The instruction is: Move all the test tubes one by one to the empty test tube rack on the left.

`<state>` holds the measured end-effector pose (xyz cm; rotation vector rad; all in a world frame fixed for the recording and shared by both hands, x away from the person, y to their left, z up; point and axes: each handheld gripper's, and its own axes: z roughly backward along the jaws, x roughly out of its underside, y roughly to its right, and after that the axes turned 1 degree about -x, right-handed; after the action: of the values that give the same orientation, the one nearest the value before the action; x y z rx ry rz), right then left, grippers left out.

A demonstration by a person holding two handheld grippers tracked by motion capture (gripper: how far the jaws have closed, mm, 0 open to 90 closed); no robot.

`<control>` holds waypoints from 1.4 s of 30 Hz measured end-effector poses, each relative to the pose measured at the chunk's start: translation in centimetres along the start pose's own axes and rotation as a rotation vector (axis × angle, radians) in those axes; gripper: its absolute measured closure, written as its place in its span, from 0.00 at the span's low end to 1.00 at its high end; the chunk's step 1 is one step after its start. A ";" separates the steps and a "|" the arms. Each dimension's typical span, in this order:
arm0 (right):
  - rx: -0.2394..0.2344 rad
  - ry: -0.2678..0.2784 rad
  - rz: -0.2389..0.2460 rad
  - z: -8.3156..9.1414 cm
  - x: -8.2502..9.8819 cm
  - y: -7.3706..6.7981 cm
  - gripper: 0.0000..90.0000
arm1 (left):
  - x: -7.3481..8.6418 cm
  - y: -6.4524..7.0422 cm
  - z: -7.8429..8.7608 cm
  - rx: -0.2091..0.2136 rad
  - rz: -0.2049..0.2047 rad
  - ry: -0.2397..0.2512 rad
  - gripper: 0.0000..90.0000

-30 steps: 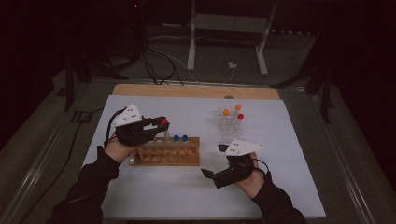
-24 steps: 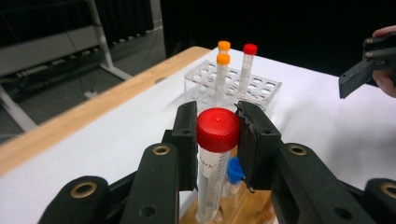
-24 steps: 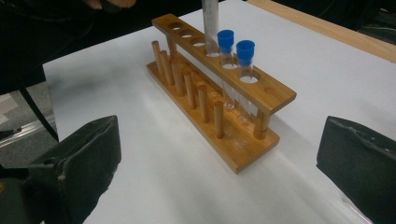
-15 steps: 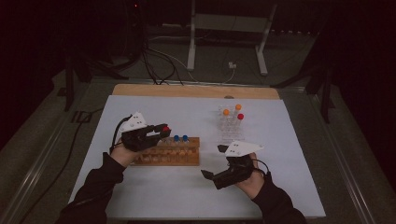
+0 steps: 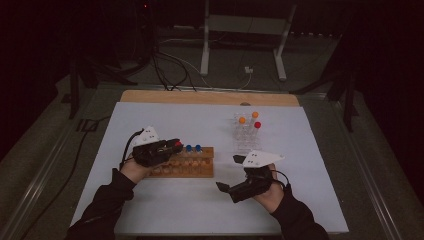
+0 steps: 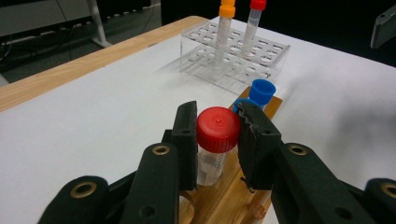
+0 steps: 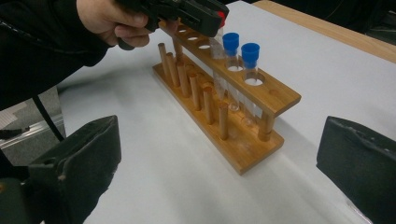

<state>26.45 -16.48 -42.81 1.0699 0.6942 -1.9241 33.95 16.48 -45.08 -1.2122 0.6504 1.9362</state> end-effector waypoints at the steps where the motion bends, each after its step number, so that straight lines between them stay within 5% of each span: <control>1: 0.001 0.001 0.002 0.0 0.0 0.0 0.00 | 0.0 0.0 0.0 0.001 0.004 -0.002 0.79; 5: 0.001 0.016 -0.010 0.3 -0.1 0.3 0.00 | -0.1 -0.3 0.2 0.021 0.022 -0.014 0.78; 15: 0.072 0.062 -0.024 2.4 -0.7 2.5 0.00 | -0.6 1.5 2.2 0.062 0.002 -0.002 0.20; 19: 0.114 0.066 -0.021 3.1 -0.8 3.7 0.00 | -0.6 2.5 2.8 0.075 0.005 0.007 0.07; 31: 0.284 0.040 -0.097 3.7 0.3 9.7 0.03 | -0.4 4.3 4.3 0.105 -0.013 0.035 0.03; 39: 0.345 0.002 -0.179 2.1 2.0 13.0 0.22 | -0.1 4.2 4.6 0.100 -0.009 0.037 0.03; 42: 0.356 0.001 -0.194 1.6 2.5 13.9 0.37 | -0.1 4.2 4.6 0.102 -0.015 0.037 0.03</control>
<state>36.83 -25.91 -45.27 1.2555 0.4785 -2.2733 28.17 17.30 -42.93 -1.1884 0.7484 1.8492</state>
